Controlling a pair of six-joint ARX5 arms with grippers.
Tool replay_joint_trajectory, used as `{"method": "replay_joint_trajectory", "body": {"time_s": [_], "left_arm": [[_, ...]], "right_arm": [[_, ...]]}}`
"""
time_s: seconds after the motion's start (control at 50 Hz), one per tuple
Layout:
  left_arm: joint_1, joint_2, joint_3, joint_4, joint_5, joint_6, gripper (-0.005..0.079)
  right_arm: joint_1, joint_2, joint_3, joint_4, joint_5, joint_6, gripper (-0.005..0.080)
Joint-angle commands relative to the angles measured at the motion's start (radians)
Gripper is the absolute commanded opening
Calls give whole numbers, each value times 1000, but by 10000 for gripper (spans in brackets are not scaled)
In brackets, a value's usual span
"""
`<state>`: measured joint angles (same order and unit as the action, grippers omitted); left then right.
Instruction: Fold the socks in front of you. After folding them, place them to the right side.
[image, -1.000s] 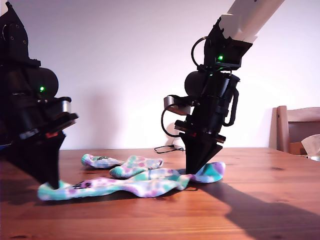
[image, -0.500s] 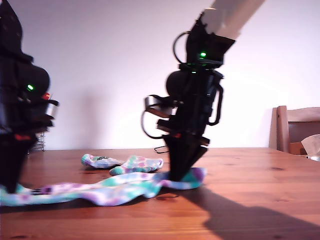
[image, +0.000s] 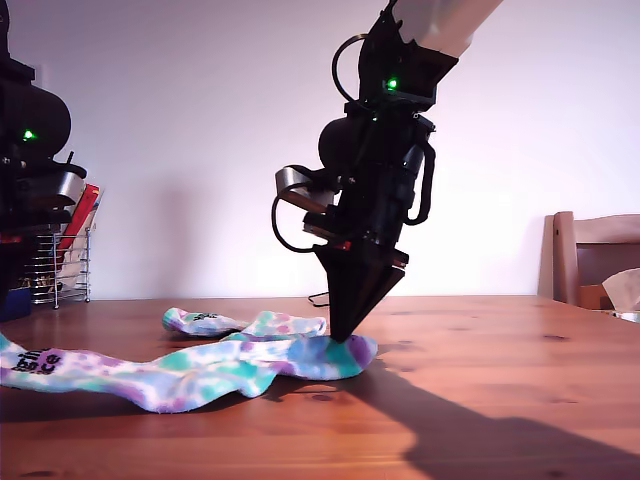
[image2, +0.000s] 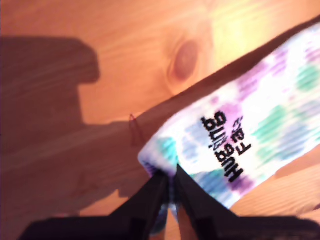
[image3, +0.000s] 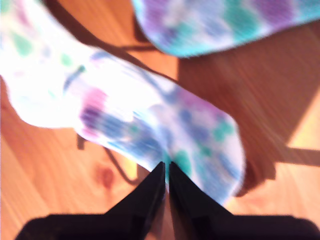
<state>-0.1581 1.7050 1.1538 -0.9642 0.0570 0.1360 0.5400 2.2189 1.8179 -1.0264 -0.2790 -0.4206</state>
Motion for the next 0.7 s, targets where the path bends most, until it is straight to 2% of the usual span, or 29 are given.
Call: {"method": "replay_joint_trajectory", "body": {"time_s": [0.0, 0.42, 0.68], "left_arm": [[1, 1, -4, -2, -3, 3, -20], [13, -35, -3, -52, -2, 9, -20], [22, -108, 10, -91, 0, 22, -20]], "right_arm": [[3, -12, -2, -2, 1, -16, -13], [3, 7, -4, 109, 1, -32, -13], [7, 64, -4, 111, 0, -40, -13]]}}
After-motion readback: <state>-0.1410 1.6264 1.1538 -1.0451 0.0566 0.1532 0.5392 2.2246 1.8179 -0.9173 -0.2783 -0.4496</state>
